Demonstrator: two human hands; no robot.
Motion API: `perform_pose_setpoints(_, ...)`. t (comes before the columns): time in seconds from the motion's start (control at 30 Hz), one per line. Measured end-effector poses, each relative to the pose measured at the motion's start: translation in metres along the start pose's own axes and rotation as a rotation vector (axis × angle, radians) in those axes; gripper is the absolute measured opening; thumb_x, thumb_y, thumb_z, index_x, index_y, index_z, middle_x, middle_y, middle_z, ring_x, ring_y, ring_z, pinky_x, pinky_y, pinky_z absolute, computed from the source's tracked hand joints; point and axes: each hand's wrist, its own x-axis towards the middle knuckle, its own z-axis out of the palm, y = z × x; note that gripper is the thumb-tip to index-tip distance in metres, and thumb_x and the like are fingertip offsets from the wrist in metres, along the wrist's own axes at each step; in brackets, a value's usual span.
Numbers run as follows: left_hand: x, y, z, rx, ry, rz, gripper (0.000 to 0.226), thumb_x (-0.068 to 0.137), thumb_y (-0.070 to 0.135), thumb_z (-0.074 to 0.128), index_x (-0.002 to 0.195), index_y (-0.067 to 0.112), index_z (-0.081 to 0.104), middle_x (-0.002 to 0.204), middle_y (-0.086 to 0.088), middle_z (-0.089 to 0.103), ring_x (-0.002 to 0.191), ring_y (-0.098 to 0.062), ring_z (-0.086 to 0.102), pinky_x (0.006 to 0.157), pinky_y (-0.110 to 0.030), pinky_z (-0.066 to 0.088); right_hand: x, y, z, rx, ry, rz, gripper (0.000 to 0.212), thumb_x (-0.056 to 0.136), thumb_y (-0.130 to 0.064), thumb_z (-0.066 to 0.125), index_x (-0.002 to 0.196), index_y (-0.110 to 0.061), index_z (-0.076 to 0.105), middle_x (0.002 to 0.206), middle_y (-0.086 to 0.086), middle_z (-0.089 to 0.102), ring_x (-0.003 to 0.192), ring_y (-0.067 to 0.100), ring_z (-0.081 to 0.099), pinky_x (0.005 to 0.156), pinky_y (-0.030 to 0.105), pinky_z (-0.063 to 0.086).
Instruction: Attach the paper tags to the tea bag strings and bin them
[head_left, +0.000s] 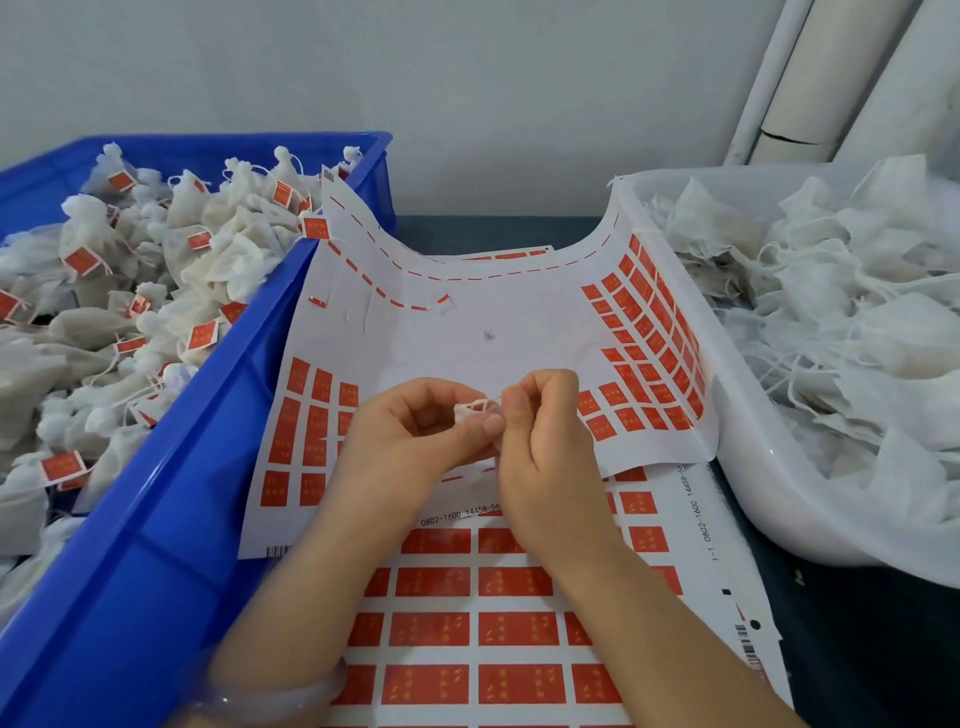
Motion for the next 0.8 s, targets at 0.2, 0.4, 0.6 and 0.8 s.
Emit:
perform_pose_setpoints(0.2, 0.001, 0.002, 0.000, -0.034, -0.011, -0.030, 0.032, 0.047, 0.043, 0.075, 0.075, 0.029, 0.070, 0.078, -0.001, 0.072, 0.074, -0.019, 0.070, 0.068, -0.028, 0.057, 0.001, 0.000, -0.003, -0.049, 0.001, -0.045, 0.020, 0.085, -0.048, 0.025, 0.093, -0.031, 0.033, 0.064, -0.015, 0.049, 0.065, 0.000, 0.056, 0.049, 0.013, 0.044)
perform_pose_setpoints(0.4, 0.000, 0.006, -0.008, -0.092, -0.158, -0.073, 0.018, 0.058, 0.016, 0.077, 0.075, 0.020, 0.070, 0.079, -0.010, 0.065, 0.071, -0.026, 0.060, 0.066, -0.033, 0.054, 0.005, 0.000, -0.012, -0.079, -0.163, -0.080, 0.021, 0.084, -0.051, 0.024, 0.091, -0.034, 0.034, 0.065, -0.013, 0.052, 0.066, 0.002, 0.057, 0.053, 0.016, 0.048)
perform_pose_setpoints(0.6, 0.001, 0.006, -0.012, -0.025, -0.197, -0.045, 0.025, 0.073, -0.010, 0.067, 0.077, 0.015, 0.066, 0.072, -0.004, 0.065, 0.063, -0.018, 0.060, 0.058, -0.023, 0.053, 0.005, 0.000, -0.013, -0.053, -0.203, -0.053, 0.017, 0.083, -0.051, 0.026, 0.085, -0.037, 0.035, 0.068, -0.014, 0.049, 0.072, -0.001, 0.054, 0.058, 0.011, 0.046)
perform_pose_setpoints(0.8, 0.000, 0.006, -0.013, 0.078, -0.183, -0.007, 0.026, 0.065, -0.006, 0.066, 0.076, 0.017, 0.063, 0.071, -0.001, 0.064, 0.060, -0.017, 0.062, 0.054, -0.022, 0.052, 0.006, 0.000, -0.012, -0.061, -0.226, -0.045, 0.022, 0.082, -0.054, 0.024, 0.092, -0.035, 0.033, 0.073, -0.017, 0.050, 0.080, -0.001, 0.055, 0.054, 0.013, 0.048)
